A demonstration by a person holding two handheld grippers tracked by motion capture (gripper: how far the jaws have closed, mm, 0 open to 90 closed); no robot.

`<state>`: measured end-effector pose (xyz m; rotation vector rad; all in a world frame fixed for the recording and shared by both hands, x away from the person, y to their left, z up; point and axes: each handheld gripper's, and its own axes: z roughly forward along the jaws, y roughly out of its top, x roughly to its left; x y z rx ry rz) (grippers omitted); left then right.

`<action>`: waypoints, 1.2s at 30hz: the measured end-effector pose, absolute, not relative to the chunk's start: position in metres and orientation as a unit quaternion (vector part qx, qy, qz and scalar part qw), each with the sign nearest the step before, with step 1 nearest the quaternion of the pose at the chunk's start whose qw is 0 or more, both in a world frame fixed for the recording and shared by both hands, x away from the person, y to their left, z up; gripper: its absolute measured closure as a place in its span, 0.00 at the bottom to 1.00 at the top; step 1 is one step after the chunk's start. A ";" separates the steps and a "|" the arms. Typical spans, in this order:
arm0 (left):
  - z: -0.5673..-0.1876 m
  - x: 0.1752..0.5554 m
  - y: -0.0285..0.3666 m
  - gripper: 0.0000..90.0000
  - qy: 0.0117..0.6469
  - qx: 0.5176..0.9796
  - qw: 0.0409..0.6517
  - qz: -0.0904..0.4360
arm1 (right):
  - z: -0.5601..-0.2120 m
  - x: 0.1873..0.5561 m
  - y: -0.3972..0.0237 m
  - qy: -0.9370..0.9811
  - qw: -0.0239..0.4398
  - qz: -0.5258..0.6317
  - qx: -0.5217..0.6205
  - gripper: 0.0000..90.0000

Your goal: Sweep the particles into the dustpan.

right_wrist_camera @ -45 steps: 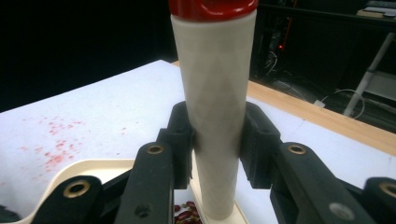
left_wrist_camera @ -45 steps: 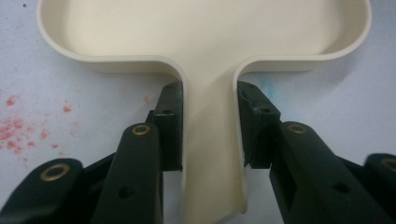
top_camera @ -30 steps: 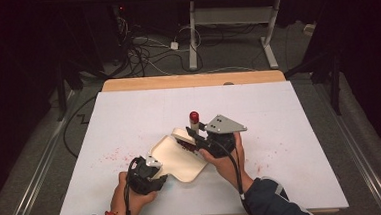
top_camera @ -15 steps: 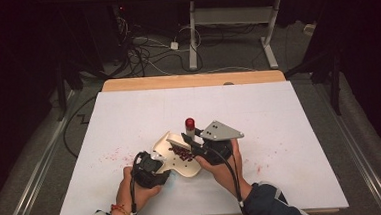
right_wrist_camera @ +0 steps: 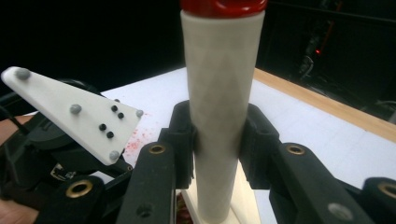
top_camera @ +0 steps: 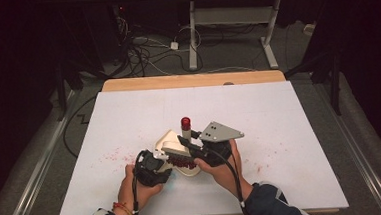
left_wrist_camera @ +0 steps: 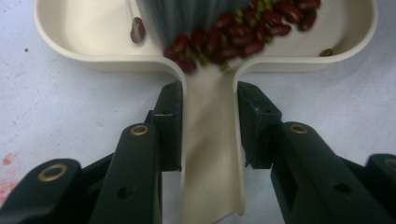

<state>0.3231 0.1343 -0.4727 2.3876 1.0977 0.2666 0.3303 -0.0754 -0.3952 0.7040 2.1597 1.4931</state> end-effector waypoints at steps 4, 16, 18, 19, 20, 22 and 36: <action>-0.473 0.324 0.135 0.70 0.399 0.877 0.249 0.098 | -0.395 0.334 -0.078 0.776 0.208 0.544 0.245 0.78; -0.473 0.322 0.149 0.71 0.389 0.880 0.254 0.096 | -0.376 0.341 -0.106 0.745 0.217 0.574 0.261 0.78; -0.474 0.320 0.152 0.71 0.386 0.882 0.252 0.096 | -0.372 0.341 -0.113 0.743 0.222 0.573 0.265 0.78; -0.474 0.320 0.153 0.71 0.384 0.883 0.252 0.097 | -0.371 0.342 -0.116 0.742 0.224 0.572 0.268 0.78; -0.473 0.319 0.154 0.71 0.385 0.883 0.252 0.096 | -0.370 0.342 -0.120 0.740 0.226 0.572 0.273 0.78; -0.473 0.318 0.156 0.71 0.384 0.883 0.253 0.094 | -0.369 0.343 -0.124 0.736 0.230 0.572 0.279 0.78; -0.466 0.293 0.155 0.71 0.338 0.907 0.239 0.074 | -0.381 0.355 -0.176 0.721 0.287 0.535 0.333 0.77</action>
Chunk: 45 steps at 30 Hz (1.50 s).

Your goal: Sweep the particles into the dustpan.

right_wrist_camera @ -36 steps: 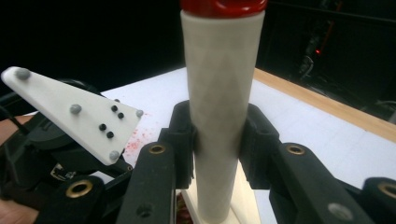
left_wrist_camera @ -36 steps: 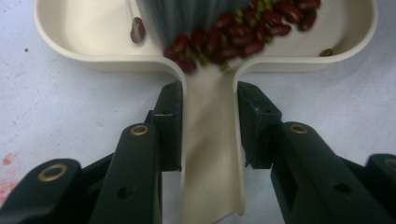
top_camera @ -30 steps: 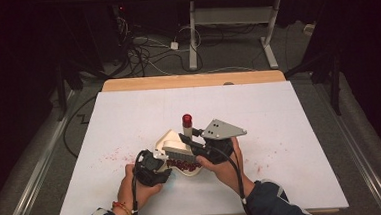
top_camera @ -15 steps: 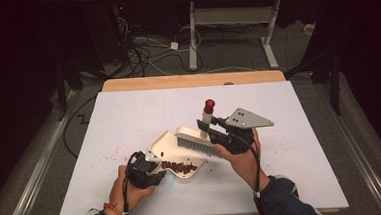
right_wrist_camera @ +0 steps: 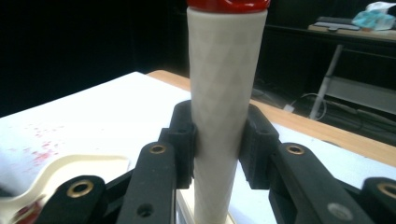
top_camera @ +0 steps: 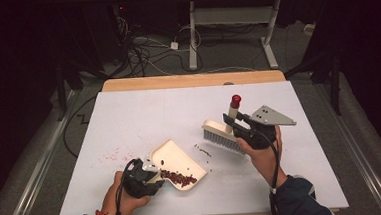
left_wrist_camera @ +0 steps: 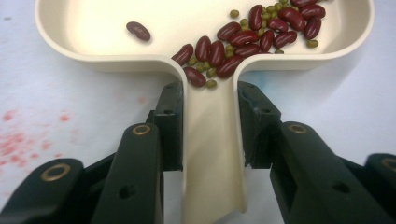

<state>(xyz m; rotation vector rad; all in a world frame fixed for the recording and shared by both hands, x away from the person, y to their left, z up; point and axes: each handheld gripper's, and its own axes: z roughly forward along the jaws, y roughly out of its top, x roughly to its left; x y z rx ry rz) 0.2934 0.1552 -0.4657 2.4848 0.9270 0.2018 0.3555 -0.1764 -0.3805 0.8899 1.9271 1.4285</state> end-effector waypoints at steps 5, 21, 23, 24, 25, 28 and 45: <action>-0.466 0.288 0.143 0.71 0.326 0.914 0.232 0.070 | -0.388 0.366 -0.175 0.721 0.288 0.530 0.340 0.78; -0.467 0.286 0.133 0.71 0.342 0.908 0.236 0.062 | -0.399 0.366 -0.147 0.740 0.285 0.524 0.309 0.77; -0.467 0.287 0.133 0.71 0.344 0.907 0.238 0.060 | -0.399 0.361 -0.140 0.747 0.277 0.522 0.304 0.77; -0.467 0.287 0.133 0.71 0.343 0.907 0.237 0.061 | -0.399 0.359 -0.136 0.750 0.270 0.523 0.302 0.76; -0.467 0.287 0.132 0.71 0.343 0.907 0.235 0.061 | -0.399 0.356 -0.133 0.754 0.265 0.522 0.299 0.76; -0.467 0.288 0.132 0.71 0.341 0.909 0.232 0.062 | -0.400 0.349 -0.127 0.761 0.259 0.519 0.290 0.76; -0.468 0.288 0.132 0.71 0.340 0.910 0.230 0.062 | -0.396 0.329 -0.118 0.769 0.225 0.532 0.274 0.76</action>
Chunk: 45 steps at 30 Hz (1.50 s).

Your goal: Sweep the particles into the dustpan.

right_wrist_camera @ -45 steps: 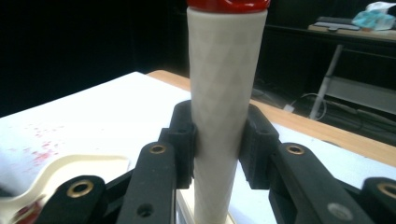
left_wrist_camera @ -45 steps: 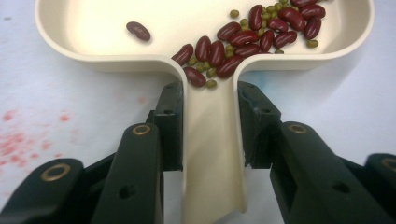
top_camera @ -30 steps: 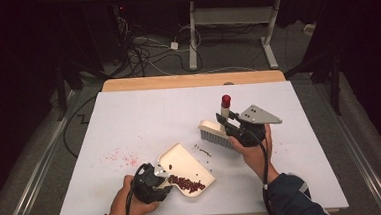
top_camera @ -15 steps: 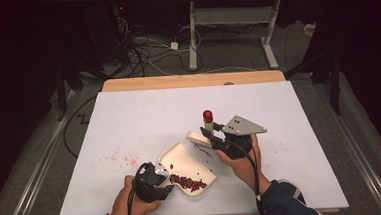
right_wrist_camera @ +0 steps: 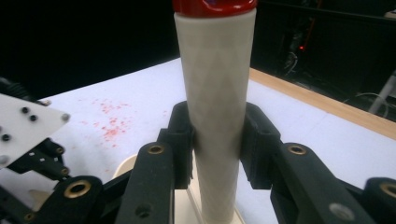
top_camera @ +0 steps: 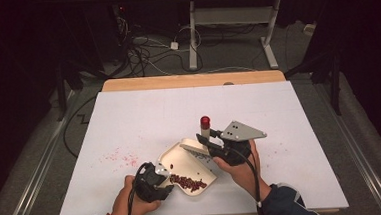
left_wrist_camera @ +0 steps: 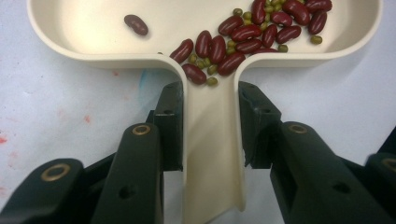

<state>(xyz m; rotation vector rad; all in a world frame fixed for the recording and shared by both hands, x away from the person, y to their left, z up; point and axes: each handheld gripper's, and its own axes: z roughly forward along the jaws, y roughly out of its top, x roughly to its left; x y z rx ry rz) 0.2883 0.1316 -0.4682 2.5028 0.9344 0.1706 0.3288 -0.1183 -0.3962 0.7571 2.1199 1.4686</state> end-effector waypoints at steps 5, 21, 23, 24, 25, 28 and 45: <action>-0.468 0.289 0.132 0.71 0.341 0.909 0.233 0.060 | -0.396 0.324 -0.114 0.765 0.218 0.543 0.267 0.77; -0.468 0.289 0.133 0.71 0.339 0.910 0.234 0.059 | -0.384 0.323 -0.125 0.753 0.224 0.559 0.265 0.77; -0.468 0.289 0.133 0.71 0.337 0.910 0.233 0.060 | -0.383 0.326 -0.129 0.749 0.227 0.561 0.268 0.77; -0.468 0.289 0.133 0.71 0.337 0.910 0.233 0.060 | -0.382 0.328 -0.131 0.746 0.230 0.563 0.272 0.77; -0.468 0.289 0.133 0.71 0.337 0.910 0.233 0.060 | -0.382 0.329 -0.133 0.744 0.235 0.563 0.273 0.77; -0.468 0.289 0.133 0.71 0.336 0.911 0.233 0.060 | -0.381 0.333 -0.137 0.739 0.248 0.561 0.280 0.77; -0.465 0.285 0.146 0.71 0.353 0.904 0.235 0.064 | -0.398 0.352 -0.106 0.775 0.249 0.525 0.249 0.77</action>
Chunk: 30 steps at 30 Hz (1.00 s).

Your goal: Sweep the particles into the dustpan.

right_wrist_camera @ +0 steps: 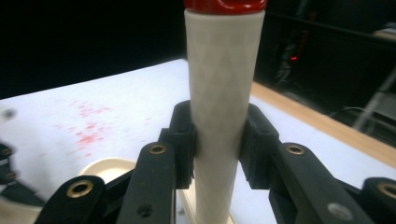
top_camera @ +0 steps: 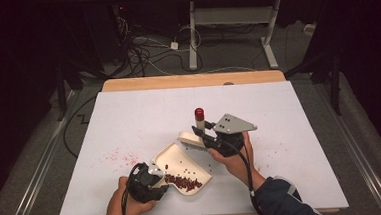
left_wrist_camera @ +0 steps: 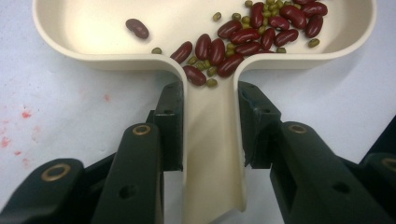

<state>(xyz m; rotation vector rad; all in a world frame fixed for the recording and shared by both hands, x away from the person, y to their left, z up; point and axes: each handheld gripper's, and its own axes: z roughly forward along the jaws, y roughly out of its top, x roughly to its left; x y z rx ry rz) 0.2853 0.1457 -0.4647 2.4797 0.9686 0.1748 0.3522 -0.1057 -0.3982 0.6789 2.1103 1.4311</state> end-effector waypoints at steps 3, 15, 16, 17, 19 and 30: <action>-0.466 0.285 0.145 0.71 0.356 0.903 0.233 0.064 | -0.397 0.344 -0.101 0.784 0.249 0.516 0.238 0.77; -0.466 0.287 0.142 0.71 0.353 0.904 0.231 0.070 | -0.383 0.324 -0.113 0.779 0.232 0.536 0.227 0.78; -0.466 0.287 0.142 0.71 0.353 0.904 0.231 0.070 | -0.381 0.324 -0.116 0.776 0.230 0.540 0.230 0.78; -0.466 0.287 0.142 0.71 0.353 0.904 0.232 0.070 | -0.380 0.325 -0.118 0.774 0.230 0.542 0.232 0.77; -0.465 0.287 0.142 0.71 0.351 0.905 0.231 0.070 | -0.377 0.326 -0.124 0.769 0.236 0.544 0.238 0.77; -0.461 0.286 0.144 0.71 0.336 0.911 0.228 0.069 | -0.364 0.325 -0.186 0.779 0.228 0.525 0.257 0.77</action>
